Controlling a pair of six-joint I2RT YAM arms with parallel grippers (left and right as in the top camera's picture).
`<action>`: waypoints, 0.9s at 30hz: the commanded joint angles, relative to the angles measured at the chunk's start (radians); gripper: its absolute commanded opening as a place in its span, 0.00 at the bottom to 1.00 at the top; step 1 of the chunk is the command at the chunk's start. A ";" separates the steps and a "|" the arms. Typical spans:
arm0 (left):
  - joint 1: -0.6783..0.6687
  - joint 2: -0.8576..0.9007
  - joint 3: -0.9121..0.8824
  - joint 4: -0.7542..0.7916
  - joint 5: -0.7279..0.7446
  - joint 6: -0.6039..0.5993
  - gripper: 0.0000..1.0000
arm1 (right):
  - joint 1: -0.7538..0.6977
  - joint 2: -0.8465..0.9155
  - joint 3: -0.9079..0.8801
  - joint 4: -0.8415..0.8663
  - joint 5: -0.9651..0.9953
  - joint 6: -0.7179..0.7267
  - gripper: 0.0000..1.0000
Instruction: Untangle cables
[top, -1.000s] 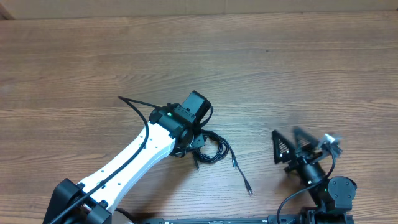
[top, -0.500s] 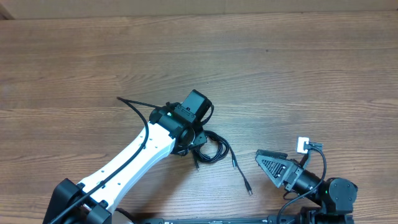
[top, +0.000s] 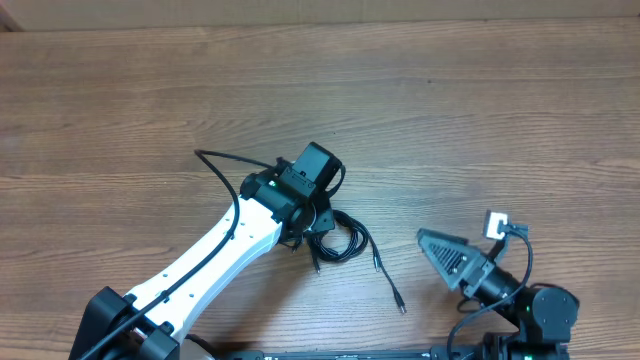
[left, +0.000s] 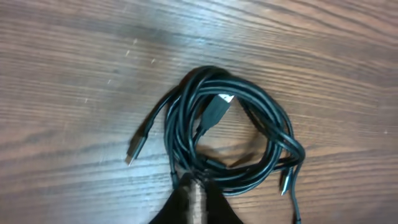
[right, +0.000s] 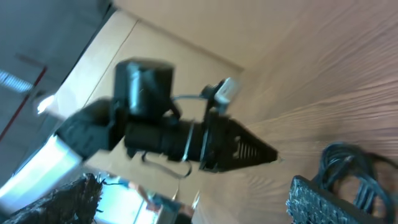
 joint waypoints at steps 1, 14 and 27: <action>-0.001 -0.011 0.018 0.008 -0.007 0.086 0.53 | -0.003 0.099 0.085 0.006 0.092 -0.085 0.95; -0.001 -0.011 -0.171 0.248 -0.041 0.309 0.67 | -0.002 0.443 0.323 -0.003 -0.031 -0.225 0.99; -0.001 -0.011 -0.321 0.485 -0.174 0.308 0.54 | -0.002 0.453 0.323 -0.097 -0.033 -0.226 1.00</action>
